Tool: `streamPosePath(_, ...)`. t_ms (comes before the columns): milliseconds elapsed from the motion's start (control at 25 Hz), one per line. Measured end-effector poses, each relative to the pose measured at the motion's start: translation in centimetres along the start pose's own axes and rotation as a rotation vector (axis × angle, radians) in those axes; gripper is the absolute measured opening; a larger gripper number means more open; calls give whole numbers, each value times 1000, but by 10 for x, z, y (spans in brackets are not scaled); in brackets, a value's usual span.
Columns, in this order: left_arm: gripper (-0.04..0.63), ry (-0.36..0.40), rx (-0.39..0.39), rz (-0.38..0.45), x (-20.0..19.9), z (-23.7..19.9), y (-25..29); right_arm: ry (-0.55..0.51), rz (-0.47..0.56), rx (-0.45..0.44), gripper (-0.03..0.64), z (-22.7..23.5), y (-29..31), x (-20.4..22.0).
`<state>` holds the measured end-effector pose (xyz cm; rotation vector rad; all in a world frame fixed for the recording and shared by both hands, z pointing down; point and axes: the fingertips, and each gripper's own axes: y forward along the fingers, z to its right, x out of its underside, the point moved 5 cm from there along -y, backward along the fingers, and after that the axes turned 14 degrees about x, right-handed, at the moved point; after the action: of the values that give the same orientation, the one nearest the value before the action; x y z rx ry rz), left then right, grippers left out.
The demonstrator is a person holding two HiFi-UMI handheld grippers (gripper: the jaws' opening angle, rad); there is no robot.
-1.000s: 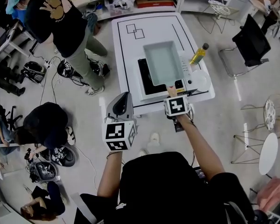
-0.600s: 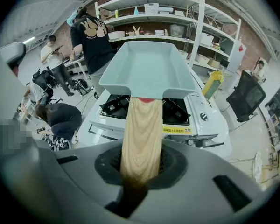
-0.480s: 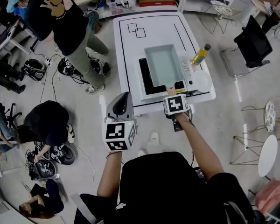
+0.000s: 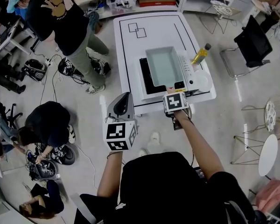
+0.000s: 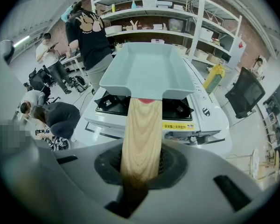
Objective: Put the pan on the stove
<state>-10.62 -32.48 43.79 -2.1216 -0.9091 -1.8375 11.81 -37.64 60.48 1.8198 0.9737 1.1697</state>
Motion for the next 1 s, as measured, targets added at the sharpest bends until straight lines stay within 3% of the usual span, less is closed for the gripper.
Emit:
streamPosePath(200, 10, -4, -1, 0, 2, -1, -1, -2, -12, 0, 44, -2, 1, -3)
streamPosePath(400, 11, -7, -1, 4, 2, 0, -1, 32, -47, -81, 46, -12, 7, -3)
streamPosePath(1000, 10, -18, -2, 10, 3, -2, -3, 41, -36, -118, 58, -10, -5, -14)
